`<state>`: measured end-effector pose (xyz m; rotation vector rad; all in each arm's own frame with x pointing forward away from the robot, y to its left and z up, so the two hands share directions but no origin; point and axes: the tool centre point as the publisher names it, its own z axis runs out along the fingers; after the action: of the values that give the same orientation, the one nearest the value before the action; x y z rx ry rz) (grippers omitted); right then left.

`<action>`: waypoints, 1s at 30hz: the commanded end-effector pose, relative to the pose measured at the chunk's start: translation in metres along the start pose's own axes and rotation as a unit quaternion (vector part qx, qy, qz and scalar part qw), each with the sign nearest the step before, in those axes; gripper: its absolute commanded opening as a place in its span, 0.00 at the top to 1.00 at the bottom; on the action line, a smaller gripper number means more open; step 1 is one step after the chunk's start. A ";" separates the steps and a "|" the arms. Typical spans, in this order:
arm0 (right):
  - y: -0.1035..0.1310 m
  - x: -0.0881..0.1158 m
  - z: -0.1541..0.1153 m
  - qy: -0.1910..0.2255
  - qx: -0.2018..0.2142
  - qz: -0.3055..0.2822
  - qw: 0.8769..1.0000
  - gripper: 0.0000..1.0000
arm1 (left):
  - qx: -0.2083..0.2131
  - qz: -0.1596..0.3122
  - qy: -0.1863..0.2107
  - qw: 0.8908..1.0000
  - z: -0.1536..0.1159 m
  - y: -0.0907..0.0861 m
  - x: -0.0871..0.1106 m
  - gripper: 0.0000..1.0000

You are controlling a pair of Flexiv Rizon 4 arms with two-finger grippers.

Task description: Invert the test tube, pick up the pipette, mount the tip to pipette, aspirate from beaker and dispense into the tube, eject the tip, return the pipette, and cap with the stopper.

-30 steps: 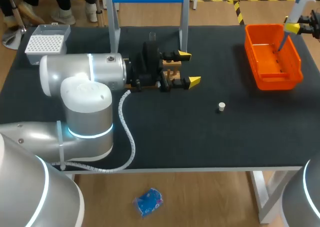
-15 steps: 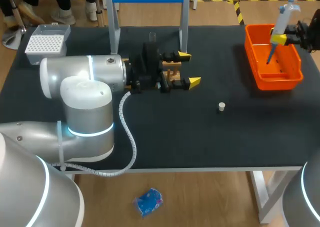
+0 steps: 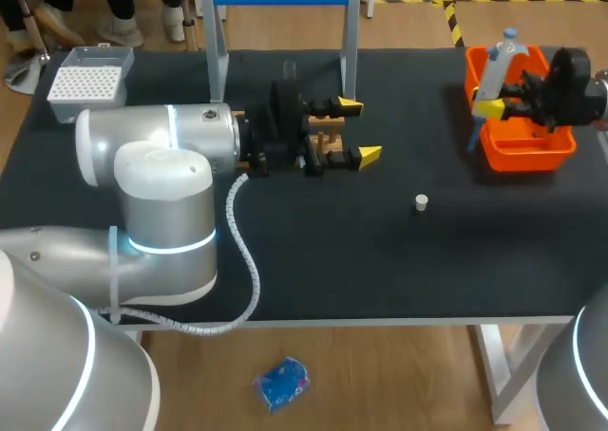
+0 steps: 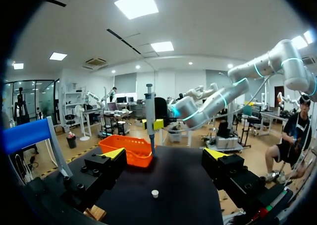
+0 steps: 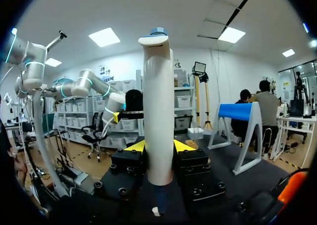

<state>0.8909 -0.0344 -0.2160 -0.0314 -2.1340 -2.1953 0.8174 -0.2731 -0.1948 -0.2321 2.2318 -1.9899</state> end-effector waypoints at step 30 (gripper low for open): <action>-0.032 0.063 0.103 0.018 0.003 -0.028 0.999 1.00 | 0.000 0.000 -0.001 1.000 0.000 0.000 0.001 0.00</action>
<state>0.8239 0.0624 -0.2416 0.0700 -2.1434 -2.2029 0.8177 -0.2723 -0.1943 -0.2306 2.2347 -1.9904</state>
